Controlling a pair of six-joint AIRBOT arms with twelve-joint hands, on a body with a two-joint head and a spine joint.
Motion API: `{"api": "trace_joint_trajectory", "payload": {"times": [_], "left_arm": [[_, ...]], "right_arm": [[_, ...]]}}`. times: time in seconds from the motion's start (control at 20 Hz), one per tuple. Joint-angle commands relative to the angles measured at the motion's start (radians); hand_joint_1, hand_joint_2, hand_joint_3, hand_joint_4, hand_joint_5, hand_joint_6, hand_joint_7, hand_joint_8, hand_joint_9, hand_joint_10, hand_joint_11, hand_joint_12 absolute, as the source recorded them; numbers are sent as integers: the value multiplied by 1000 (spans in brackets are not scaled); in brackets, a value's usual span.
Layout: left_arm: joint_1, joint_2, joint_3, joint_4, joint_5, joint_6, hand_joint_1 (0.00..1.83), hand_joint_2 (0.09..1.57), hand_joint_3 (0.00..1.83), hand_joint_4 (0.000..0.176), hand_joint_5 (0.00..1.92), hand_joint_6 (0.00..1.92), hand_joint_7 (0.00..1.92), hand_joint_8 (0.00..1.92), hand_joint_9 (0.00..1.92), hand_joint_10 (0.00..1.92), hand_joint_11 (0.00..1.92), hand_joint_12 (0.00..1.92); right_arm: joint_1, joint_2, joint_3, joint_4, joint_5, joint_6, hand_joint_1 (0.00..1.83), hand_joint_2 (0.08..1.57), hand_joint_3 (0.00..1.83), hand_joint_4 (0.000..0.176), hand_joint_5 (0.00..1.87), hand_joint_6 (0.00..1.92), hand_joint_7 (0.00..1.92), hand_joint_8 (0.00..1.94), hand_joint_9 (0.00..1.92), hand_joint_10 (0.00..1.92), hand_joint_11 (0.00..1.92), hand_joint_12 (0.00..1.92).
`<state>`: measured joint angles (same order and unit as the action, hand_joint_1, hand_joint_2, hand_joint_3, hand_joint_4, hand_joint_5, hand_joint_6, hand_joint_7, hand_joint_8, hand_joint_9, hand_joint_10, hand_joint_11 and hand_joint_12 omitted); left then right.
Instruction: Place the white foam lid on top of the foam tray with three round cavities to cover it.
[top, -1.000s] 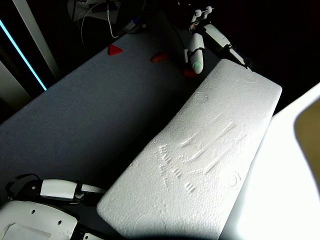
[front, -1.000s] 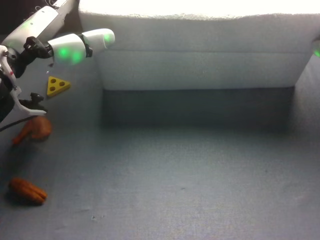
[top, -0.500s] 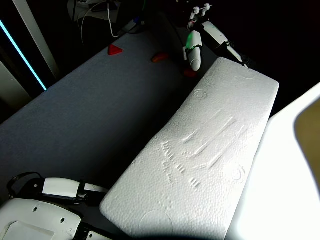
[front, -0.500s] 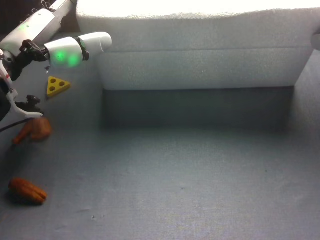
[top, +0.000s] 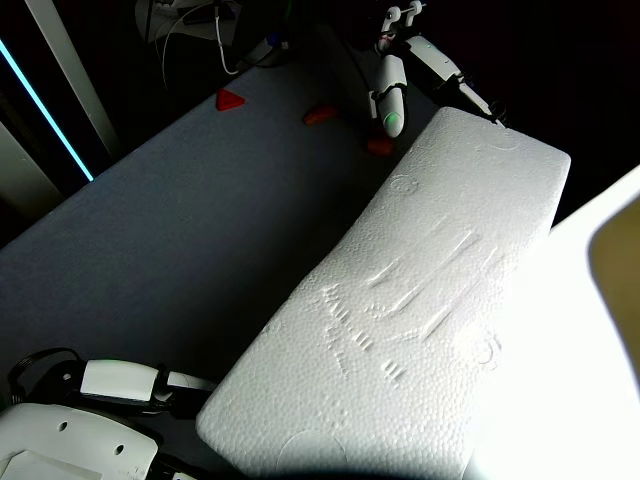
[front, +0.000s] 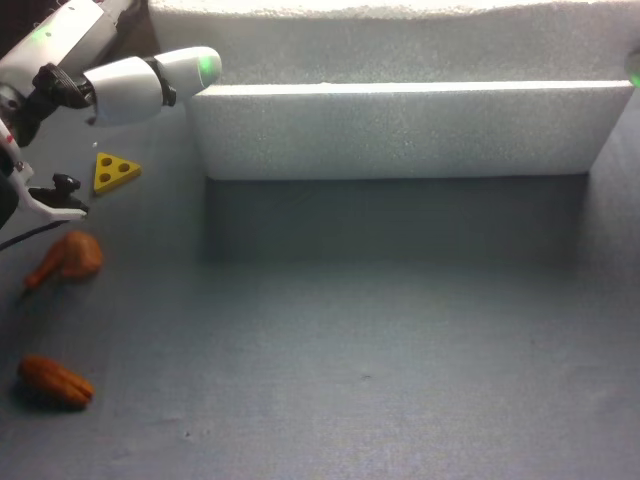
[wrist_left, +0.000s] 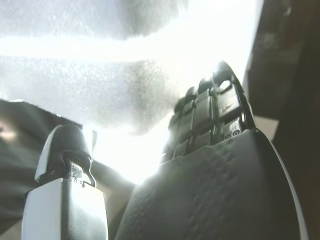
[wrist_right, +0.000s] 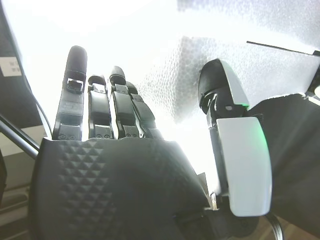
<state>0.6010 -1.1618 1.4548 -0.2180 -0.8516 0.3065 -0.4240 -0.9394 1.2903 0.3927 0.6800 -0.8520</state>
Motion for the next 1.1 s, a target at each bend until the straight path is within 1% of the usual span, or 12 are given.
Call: {"api": "trace_joint_trajectory", "payload": {"times": [0.0, 0.1, 0.25, 0.4, 0.45, 0.55, 0.65, 0.7, 0.85, 0.9, 1.0, 1.05], "left_arm": [[-20, -19, -3, 86, -115, -4, 436, 1128, 1, 0, 86, 0, 0, 0, 0, 0, 0, 100], [-22, -31, 10, 84, -96, -7, 423, 1124, 0, 0, 98, 2, 0, 0, 0, 0, 0, 122], [-18, -43, 23, 75, -75, -9, 417, 1119, 0, 2, 81, 0, 0, 0, 0, 0, 0, 184], [-13, -48, 33, 62, -64, -9, 416, 1118, 0, 3, 87, 1, 0, 0, 0, 0, 0, 325], [-12, -49, 34, 59, -64, -9, 410, 1109, 0, 8, 86, 0, 0, 0, 0, 0, 0, 336], [-12, -50, 38, 54, -59, -6, 411, 1112, 0, 1, 85, 0, 0, 0, 0, 0, 0, 341], [-10, -51, 39, 49, -59, -5, 388, 1107, 0, 9, 90, 1, 0, 0, 0, 0, 0, 516], [-6, -50, 36, 47, -69, -5, 385, 1106, 0, 15, 86, 0, 0, 0, 0, 0, 0, 538], [1, -35, 17, 44, -86, 2, 420, 1112, 1, 3, 87, 0, 0, 0, 0, 0, 0, 336], [2, -36, 23, 40, -77, 4, 416, 1119, 1, 4, 78, 2, 0, 0, 0, 0, 0, 271], [8, -41, 26, 38, -67, 3, 423, 1129, 5, 3, 82, 4, 0, 0, 0, 0, 0, 253], [10, -44, 27, 38, -64, 3, 421, 1131, 2, 0, 90, 3, 0, 0, 0, 0, 0, 292]], "right_arm": [[18, -2, -2, -67, 122, 6, 522, 1222, 2, 0, 0, 0, 72, 3, 1, 260, 0, 1256], [18, -2, 12, -63, 108, 6, 556, 1209, 0, 0, 0, 0, 37, 0, 0, 148, 0, 1053], [19, -2, 20, -57, 97, 6, 543, 1201, 0, 0, 0, 0, 5, 0, 0, 106, 0, 1023], [19, -2, 28, -46, 86, 6, 516, 1227, 2, 0, 0, 0, 0, 0, 0, 1, 0, 541], [19, -5, 32, -44, 82, 6, 491, 1246, 3, 0, 0, 0, 0, 0, 0, 0, 0, 548], [19, -15, 43, -38, 70, 6, 577, 1257, 0, 0, 0, 0, 74, 17, 116, 68, 0, 1006], [19, -22, 50, -36, 62, 6, 597, 1250, 0, 0, 0, 0, 121, 22, 150, 122, 0, 1254], [19, -24, 51, -33, 60, 6, 615, 1242, 1, 0, 0, 0, 156, 9, 117, 275, 0, 1341], [19, -27, 53, -27, 57, 6, 656, 1225, 0, 0, 0, 0, 159, 1, 0, 524, 0, 1427], [19, -28, 53, -24, 56, 6, 639, 1217, 0, 0, 0, 0, 183, 10, 0, 686, 0, 1620], [18, -29, 54, -24, 52, 6, 589, 1211, 0, 0, 0, 0, 119, 6, 0, 552, 0, 1540], [18, -29, 54, -23, 50, 6, 586, 1220, 1, 0, 43, 21, 170, 27, 0, 637, 0, 1560]]}}
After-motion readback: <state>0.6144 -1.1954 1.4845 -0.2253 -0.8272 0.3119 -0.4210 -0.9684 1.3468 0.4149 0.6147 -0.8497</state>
